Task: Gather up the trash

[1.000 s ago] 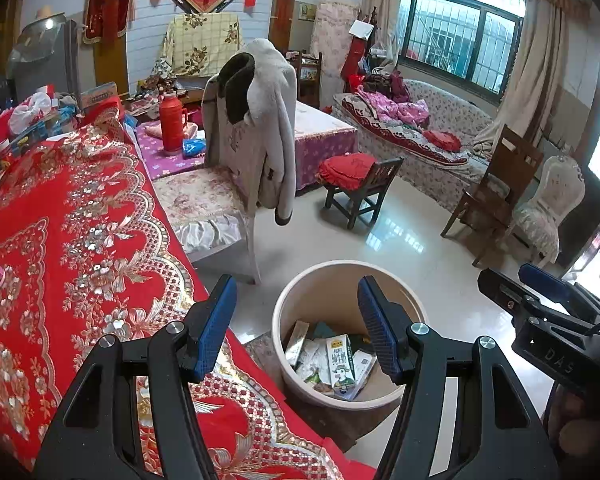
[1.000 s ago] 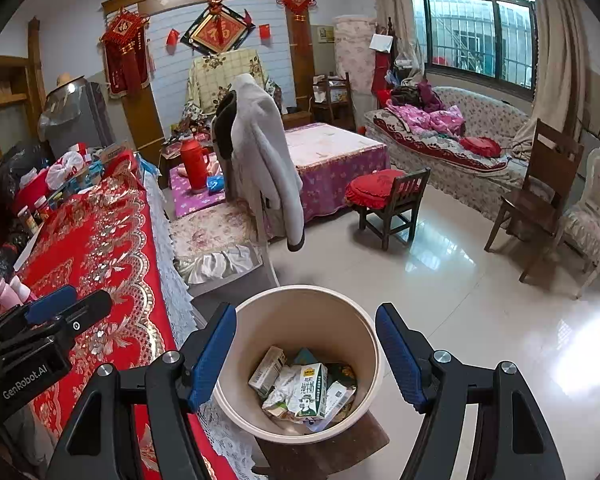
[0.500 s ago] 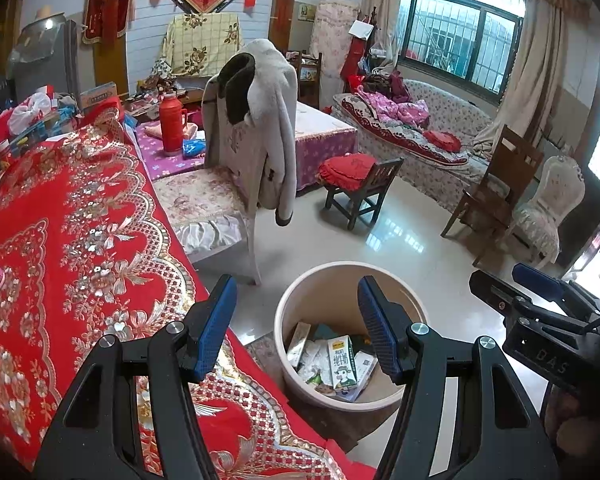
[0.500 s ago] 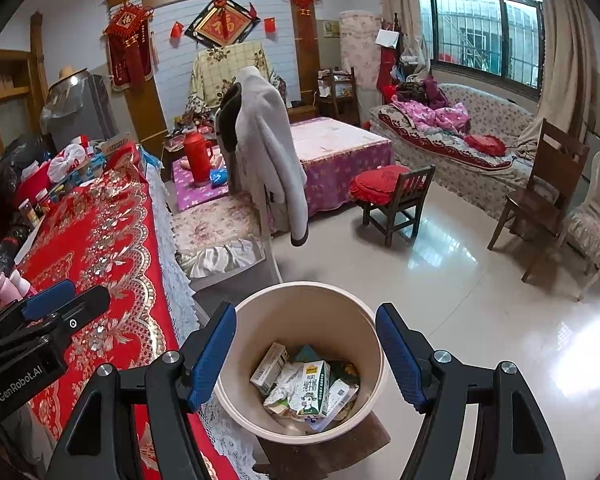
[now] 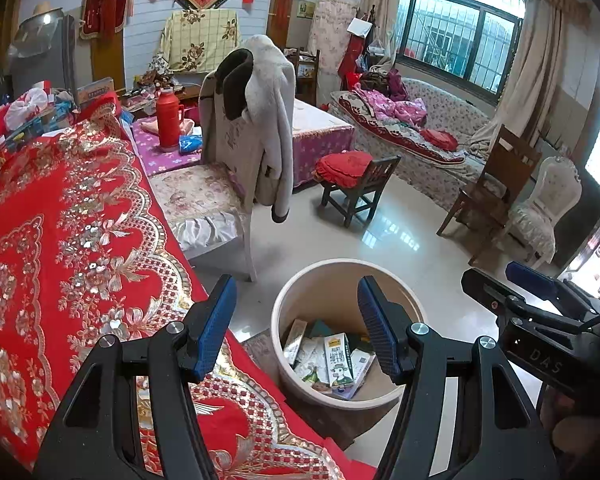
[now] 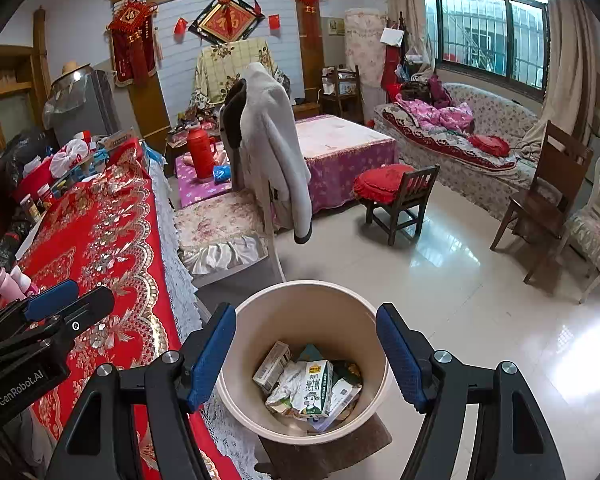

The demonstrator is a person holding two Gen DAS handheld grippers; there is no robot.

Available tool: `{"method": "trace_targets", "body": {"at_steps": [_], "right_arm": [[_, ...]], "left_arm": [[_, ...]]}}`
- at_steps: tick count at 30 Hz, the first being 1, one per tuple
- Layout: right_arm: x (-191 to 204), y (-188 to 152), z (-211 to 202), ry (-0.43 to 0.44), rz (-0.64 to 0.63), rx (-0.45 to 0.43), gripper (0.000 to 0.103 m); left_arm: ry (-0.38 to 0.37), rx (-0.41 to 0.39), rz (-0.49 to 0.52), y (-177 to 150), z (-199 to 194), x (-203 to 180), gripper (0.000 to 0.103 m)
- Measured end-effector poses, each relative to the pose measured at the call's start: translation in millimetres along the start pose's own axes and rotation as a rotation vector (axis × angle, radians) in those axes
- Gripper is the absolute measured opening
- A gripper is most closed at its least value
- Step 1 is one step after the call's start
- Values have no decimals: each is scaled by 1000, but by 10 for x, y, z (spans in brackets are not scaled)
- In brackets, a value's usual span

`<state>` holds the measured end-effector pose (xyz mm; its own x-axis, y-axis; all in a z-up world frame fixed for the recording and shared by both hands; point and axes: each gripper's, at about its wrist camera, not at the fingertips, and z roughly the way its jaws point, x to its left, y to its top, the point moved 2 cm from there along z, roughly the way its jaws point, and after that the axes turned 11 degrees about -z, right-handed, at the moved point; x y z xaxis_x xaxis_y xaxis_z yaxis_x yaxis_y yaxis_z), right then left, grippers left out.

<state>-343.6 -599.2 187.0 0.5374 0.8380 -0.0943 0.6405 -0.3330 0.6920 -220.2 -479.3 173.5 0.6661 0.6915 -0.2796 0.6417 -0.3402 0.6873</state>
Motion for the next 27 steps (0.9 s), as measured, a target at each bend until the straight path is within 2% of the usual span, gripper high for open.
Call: {"method": "trace_targets", "body": {"at_steps": [27], "right_arm": [[-44, -23, 46, 6, -2, 24, 71]], "left_arm": [[-6, 15, -5, -21, 39, 28, 62]]}}
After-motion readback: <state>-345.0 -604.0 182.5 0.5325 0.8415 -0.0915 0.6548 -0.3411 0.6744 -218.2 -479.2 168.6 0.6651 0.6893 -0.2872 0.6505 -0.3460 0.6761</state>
